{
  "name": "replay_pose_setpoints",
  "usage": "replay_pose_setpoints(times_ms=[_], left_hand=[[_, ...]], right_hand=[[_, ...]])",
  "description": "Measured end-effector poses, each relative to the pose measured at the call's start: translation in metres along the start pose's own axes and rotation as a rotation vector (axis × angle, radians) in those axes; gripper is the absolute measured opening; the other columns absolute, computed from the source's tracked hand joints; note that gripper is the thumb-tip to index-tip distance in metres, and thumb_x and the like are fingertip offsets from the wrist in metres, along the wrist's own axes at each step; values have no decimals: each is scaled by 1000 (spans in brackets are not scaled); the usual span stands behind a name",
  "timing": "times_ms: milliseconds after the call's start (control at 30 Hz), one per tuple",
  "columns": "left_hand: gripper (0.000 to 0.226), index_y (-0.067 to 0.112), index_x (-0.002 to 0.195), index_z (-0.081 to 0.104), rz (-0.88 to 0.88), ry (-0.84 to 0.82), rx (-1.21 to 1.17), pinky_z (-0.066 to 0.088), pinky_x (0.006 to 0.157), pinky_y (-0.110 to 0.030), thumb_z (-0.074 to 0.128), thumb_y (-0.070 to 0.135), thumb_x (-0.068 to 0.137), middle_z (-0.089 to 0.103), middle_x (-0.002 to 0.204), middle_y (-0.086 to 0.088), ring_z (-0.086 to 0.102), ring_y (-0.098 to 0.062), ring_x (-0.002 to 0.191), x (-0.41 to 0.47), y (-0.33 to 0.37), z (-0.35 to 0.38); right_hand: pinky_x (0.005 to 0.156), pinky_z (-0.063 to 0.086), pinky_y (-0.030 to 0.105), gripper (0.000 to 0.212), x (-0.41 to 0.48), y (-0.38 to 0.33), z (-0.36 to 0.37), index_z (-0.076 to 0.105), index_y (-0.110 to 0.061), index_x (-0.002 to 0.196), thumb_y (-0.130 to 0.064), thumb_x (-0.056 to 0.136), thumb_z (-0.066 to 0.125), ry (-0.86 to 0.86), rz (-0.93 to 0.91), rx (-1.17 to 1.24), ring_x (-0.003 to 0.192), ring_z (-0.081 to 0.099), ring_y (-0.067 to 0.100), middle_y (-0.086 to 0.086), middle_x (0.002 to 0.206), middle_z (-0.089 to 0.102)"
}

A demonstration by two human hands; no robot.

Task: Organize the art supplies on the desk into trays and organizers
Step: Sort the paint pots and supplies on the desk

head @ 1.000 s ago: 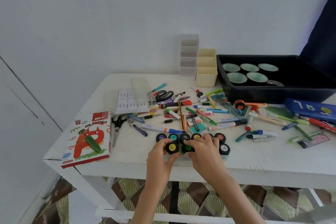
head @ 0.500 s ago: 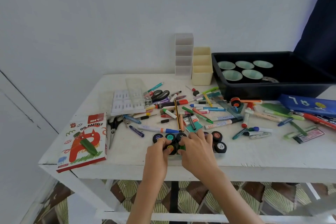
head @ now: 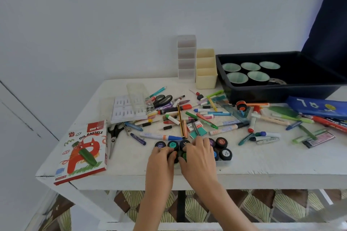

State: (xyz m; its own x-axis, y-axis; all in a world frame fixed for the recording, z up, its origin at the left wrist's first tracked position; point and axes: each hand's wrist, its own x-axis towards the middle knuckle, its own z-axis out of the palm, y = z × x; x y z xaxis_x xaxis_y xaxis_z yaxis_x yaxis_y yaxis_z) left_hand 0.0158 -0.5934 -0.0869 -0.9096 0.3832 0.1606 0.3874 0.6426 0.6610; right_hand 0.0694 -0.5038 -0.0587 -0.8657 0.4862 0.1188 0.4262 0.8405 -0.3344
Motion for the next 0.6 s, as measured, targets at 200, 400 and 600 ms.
replay_pose_setpoints(times_ms=[200,400,600], left_hand=[[25,15,112,61,140,105,-93,47,81,-19,47,27,95,57,107,4,56,-10,97,16,49,8],[25,20,116,58,187,-5,-223,50,88,-25,49,28,95,58,109,10,56,-4,98,54,95,44],[23,23,114,58,181,-21,-252,50,81,-18,47,30,95,61,101,11,57,2,90,84,117,75]], right_hand=[[75,44,23,19,17,45,-23,60,-21,106,-21,92,48,112,113,284,93,53,11,-4,105,60],[69,45,25,18,66,122,-44,65,-17,103,-17,91,52,180,324,327,84,57,13,-2,98,65],[89,41,40,23,126,187,-41,67,-19,93,-34,91,50,249,494,209,99,51,25,4,100,64]])
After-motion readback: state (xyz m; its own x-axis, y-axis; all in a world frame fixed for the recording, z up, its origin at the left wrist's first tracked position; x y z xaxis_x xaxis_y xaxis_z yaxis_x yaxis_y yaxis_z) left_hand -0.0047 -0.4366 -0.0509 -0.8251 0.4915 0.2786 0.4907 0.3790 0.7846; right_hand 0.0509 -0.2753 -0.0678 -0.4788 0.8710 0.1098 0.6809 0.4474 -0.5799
